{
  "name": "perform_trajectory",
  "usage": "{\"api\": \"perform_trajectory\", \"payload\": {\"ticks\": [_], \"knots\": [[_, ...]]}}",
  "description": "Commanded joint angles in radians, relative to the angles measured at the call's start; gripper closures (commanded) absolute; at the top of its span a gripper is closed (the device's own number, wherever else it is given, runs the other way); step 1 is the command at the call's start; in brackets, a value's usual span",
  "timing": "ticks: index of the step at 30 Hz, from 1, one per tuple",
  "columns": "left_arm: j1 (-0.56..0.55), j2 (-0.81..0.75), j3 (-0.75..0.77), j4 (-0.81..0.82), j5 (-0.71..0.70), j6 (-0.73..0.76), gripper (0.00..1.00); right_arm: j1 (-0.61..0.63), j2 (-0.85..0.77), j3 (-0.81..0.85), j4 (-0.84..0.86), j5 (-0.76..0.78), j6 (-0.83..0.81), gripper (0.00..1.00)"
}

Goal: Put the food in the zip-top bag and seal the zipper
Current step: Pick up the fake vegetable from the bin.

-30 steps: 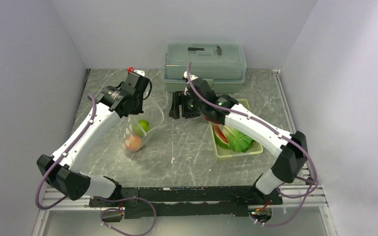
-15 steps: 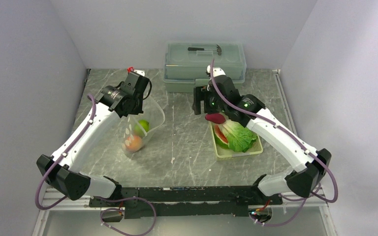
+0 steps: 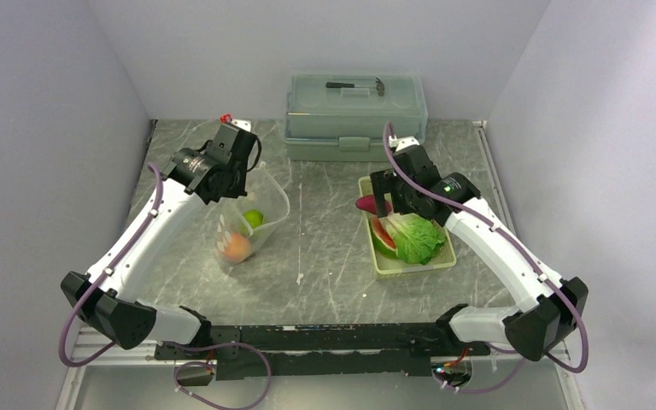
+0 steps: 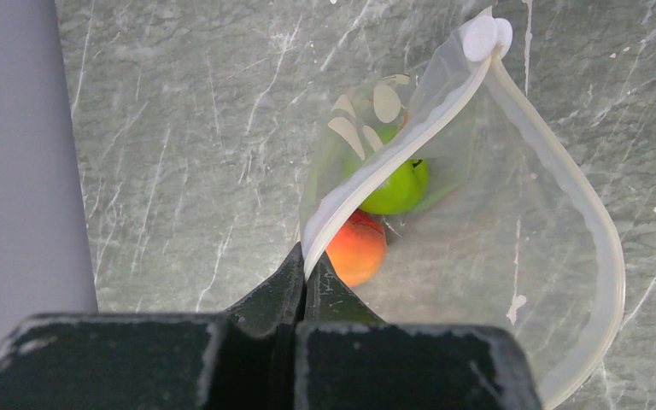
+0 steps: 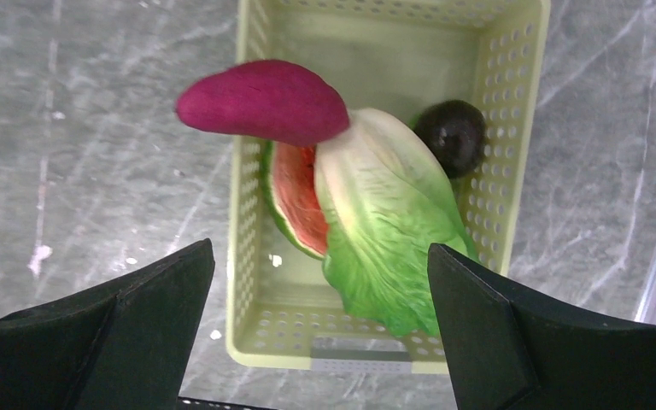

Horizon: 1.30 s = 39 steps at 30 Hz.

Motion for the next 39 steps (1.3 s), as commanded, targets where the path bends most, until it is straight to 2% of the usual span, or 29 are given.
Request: {"api": "perform_trajectory", "payload": {"ticks": [1,6,18,33,39], "knots": [[0.003,-0.036,0.049,0.018,0.012,0.035,1.00,-0.062,0.022,-0.039,-0.046,-0.031,-0.064,0.00],[0.003,-0.046,0.064,0.016,0.006,0.061,1.00,-0.090,0.056,-0.058,-0.033,-0.068,-0.081,0.00],[0.003,-0.096,0.060,0.031,0.064,0.084,1.00,-0.182,0.177,-0.070,-0.009,-0.020,-0.095,0.00],[0.003,-0.167,0.031,0.045,0.127,0.082,1.00,-0.231,0.280,-0.127,0.084,-0.176,-0.245,0.00],[0.003,-0.198,0.024,0.047,0.143,0.081,1.00,-0.271,0.421,-0.070,0.099,-0.214,-0.286,0.00]]}}
